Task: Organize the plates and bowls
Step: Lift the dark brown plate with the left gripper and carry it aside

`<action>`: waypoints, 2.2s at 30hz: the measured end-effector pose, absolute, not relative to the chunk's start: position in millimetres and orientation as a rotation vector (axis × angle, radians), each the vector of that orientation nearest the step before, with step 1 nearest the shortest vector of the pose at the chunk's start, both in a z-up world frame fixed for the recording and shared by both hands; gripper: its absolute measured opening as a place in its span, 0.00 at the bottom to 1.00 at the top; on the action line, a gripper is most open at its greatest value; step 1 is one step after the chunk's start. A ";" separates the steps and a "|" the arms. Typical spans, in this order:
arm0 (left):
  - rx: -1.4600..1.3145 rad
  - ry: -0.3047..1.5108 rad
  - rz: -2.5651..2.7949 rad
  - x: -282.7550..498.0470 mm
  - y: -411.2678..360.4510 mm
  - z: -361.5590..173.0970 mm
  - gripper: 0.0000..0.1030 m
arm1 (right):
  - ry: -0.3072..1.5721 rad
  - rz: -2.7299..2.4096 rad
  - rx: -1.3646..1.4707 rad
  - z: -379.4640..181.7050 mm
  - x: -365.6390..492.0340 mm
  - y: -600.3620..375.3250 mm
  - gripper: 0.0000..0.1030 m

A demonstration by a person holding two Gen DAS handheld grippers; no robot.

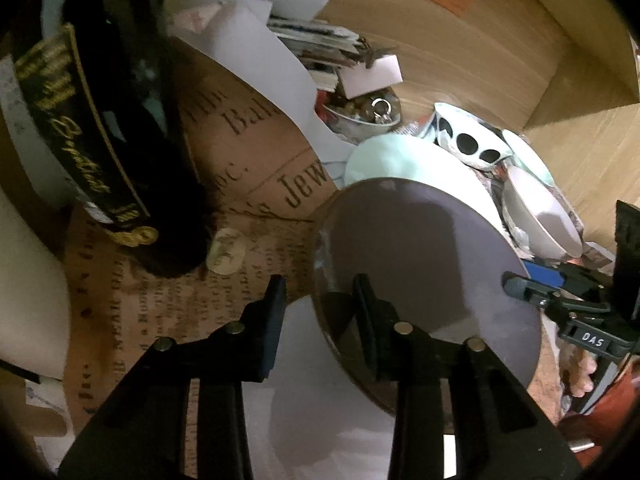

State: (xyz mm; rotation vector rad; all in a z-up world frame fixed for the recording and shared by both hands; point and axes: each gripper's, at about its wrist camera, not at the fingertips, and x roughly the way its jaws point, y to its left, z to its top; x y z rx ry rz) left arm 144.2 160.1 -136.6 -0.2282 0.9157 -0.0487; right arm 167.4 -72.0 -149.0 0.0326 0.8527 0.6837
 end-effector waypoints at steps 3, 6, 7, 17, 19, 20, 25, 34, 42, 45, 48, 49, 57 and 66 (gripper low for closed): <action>-0.241 0.929 -0.066 148.3 159.3 -138.1 0.32 | 0.859 0.697 0.042 -149.9 168.8 -70.0 0.32; -0.238 0.938 -0.094 150.3 156.1 -139.1 0.26 | 0.858 0.696 0.041 -149.8 167.9 -67.4 0.32; -0.227 0.936 -0.090 149.7 154.6 -138.8 0.26 | 0.853 0.694 0.032 -149.5 167.1 -66.5 0.32; -0.195 0.898 -0.054 140.3 147.4 -133.8 0.26 | 0.842 0.676 0.041 -147.3 165.5 -68.3 0.30; -0.178 0.877 -0.043 136.7 143.8 -130.2 0.26 | 0.843 0.674 0.047 -146.9 165.5 -68.9 0.30; -0.174 0.869 -0.041 134.9 142.6 -128.6 0.26 | 0.840 0.671 0.046 -146.3 164.5 -68.8 0.30; -0.177 0.830 -0.036 126.0 139.2 -118.8 0.26 | 0.821 0.666 0.052 -141.7 159.3 -72.1 0.30; -0.196 0.800 -0.047 107.5 129.2 -110.6 0.26 | 0.785 0.657 0.058 -132.7 144.2 -81.7 0.30; -0.204 0.790 -0.056 89.6 114.5 -109.3 0.26 | 0.761 0.648 0.062 -128.5 125.4 -92.8 0.30; -0.205 0.788 -0.059 84.1 107.6 -109.2 0.26 | 0.759 0.644 0.068 -128.7 118.7 -98.4 0.30; -0.201 0.783 -0.063 77.6 99.8 -107.8 0.26 | 0.753 0.638 0.068 -128.2 111.0 -103.7 0.30; -0.201 0.781 -0.064 75.9 97.6 -107.2 0.26 | 0.749 0.636 0.071 -127.7 107.9 -106.5 0.30; -0.194 0.771 -0.085 61.2 73.8 -103.3 0.26 | 0.735 0.617 0.078 -127.4 90.3 -127.6 0.30; -0.183 0.791 -0.119 58.1 47.6 -104.8 0.26 | 0.729 0.583 0.102 -130.7 74.6 -153.7 0.30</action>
